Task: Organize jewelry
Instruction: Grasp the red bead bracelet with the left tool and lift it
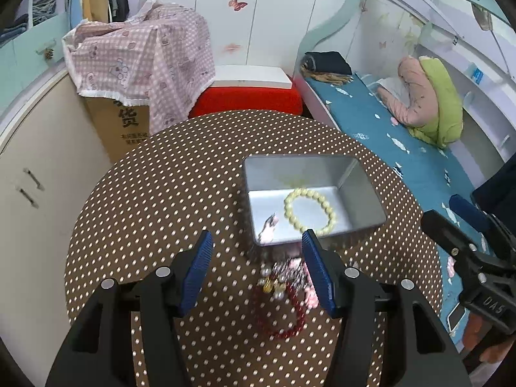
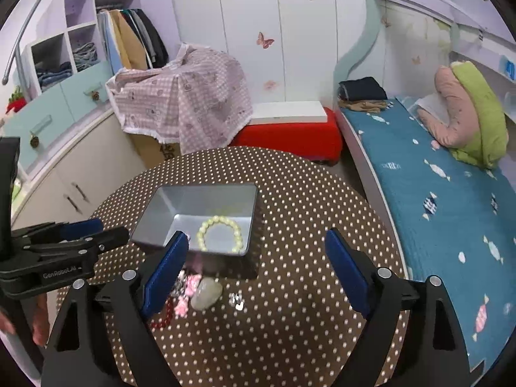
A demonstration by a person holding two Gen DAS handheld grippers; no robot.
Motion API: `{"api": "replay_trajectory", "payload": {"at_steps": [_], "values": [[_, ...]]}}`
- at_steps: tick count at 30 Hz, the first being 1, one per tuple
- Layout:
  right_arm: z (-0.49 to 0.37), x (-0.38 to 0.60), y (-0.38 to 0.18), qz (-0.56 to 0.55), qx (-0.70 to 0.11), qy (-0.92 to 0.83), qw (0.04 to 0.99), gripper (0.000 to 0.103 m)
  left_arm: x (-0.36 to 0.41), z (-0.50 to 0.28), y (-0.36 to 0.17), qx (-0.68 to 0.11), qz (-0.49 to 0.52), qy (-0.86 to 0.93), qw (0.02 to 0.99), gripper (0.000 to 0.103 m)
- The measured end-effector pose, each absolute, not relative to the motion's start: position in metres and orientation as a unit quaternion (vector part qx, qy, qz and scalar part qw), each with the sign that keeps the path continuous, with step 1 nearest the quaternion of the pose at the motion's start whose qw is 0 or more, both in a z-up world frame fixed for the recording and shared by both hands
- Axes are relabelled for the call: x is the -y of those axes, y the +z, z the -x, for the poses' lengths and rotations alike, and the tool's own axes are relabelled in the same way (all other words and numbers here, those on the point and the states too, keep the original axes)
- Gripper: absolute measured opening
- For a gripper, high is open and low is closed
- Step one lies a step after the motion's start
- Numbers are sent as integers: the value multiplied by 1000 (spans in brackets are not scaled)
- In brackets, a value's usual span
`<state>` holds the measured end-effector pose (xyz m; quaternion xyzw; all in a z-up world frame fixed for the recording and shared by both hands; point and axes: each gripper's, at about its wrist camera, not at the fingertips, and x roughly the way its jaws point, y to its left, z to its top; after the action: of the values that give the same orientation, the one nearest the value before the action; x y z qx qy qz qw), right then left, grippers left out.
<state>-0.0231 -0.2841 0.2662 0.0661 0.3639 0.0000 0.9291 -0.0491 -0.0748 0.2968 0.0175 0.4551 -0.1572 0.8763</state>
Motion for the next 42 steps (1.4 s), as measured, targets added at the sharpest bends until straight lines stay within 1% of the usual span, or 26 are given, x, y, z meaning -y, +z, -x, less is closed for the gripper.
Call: {"api": "replay_trajectory", "payload": {"at_steps": [6, 8, 10, 16, 25, 33, 38, 39, 40, 41, 42], "values": [[48, 276, 263, -56, -363, -5, 930, 86, 67, 76, 293, -457, -19, -148, 877, 56], [54, 272, 261, -54, -367, -3, 929, 86, 66, 84, 291, -456, -18, -146, 877, 59], [62, 267, 255, -50, -373, -1, 926, 86, 66, 88, 285, -458, -23, -146, 876, 63], [75, 252, 236, -47, -396, 14, 917, 86, 69, 96, 259, -487, -32, -136, 862, 64], [76, 246, 206, -64, -432, 15, 899, 86, 75, 82, 221, -518, -39, -111, 847, 64], [73, 255, 191, -79, -460, 3, 885, 86, 84, 71, 213, -522, -39, -106, 845, 63], [71, 262, 183, -87, -470, -4, 878, 86, 90, 67, 212, -516, -51, -101, 849, 60], [70, 264, 181, -94, -473, -3, 876, 86, 89, 66, 211, -515, -54, -98, 850, 58], [69, 266, 180, -102, -476, -2, 874, 86, 91, 65, 211, -512, -61, -92, 852, 52], [69, 267, 178, -106, -477, -2, 873, 86, 92, 64, 212, -510, -61, -96, 853, 48], [69, 268, 177, -109, -478, -4, 872, 86, 92, 64, 213, -507, -63, -96, 854, 35]]}}
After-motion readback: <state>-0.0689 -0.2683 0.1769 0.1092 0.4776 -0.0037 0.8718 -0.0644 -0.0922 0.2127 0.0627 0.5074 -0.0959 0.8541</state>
